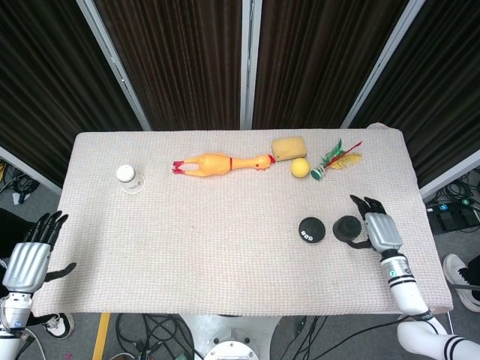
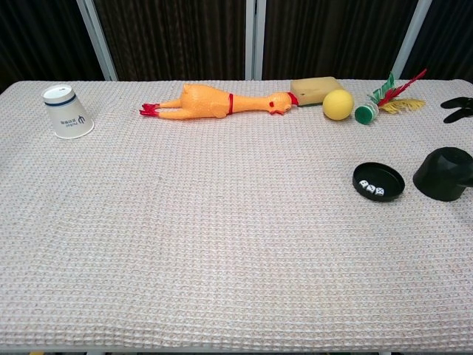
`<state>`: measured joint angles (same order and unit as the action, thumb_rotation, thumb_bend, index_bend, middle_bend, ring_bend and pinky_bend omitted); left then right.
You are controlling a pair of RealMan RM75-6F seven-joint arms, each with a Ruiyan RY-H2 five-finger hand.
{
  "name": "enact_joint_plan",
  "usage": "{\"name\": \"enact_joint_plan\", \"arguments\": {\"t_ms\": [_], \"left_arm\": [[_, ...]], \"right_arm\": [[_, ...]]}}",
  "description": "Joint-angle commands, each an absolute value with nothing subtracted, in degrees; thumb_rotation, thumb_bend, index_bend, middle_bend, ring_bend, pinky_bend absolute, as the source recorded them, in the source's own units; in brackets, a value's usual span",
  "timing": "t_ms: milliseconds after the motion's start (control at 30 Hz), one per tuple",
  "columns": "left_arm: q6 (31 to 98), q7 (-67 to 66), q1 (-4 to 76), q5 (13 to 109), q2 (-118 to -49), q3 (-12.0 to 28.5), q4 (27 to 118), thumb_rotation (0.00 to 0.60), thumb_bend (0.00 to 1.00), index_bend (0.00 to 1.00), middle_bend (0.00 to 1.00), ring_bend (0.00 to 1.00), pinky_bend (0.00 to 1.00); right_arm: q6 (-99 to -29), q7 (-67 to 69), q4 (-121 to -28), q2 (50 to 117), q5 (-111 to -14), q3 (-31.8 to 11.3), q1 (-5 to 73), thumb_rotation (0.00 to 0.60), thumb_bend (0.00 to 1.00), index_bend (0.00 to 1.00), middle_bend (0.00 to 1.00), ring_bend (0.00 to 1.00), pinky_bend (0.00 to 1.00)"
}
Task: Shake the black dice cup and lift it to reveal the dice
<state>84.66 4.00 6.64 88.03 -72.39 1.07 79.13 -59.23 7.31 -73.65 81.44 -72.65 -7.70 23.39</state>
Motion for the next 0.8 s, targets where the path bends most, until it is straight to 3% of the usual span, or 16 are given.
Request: {"name": "enact_joint_plan", "arguments": {"t_ms": [33,400,600,800], "left_arm": [[84.81,3.96,6.68,88.11,-72.21,1.17,79.43,0.600,0.13,0.04,0.03,0.00,0.18],[84.25,2.20,6.85,86.78,-70.76,1.86,81.99,0.600,0.13,0.04,0.03,0.00,0.18],[82.96,1.62,7.09,85.73,-70.61,1.94,82.37,0.600,0.13,0.04,0.03,0.00,0.18],[83.07,1.67,7.19,85.73,-71.15,2.10,81.72,0.600,0.13,0.04,0.03,0.00,0.18]], "right_arm": [[-61.49,7.72,-77.31,78.78,-73.41,-8.42,22.54,0.600,0.00,0.00,0.10,0.00,0.00],[-72.01,12.35,-87.27,71.88,-80.16,-10.89,20.22,0.600,0.00,0.00,0.09,0.00,0.00],[-73.92,-7.62,-91.27,69.99,-76.36,-8.76,17.84,0.600,0.09,0.00,0.02,0.00,0.00],[-74.87,-14.51,-94.71,69.59,-72.79,-8.08,16.40,0.600,0.16,0.00,0.00,0.00,0.00]]}}
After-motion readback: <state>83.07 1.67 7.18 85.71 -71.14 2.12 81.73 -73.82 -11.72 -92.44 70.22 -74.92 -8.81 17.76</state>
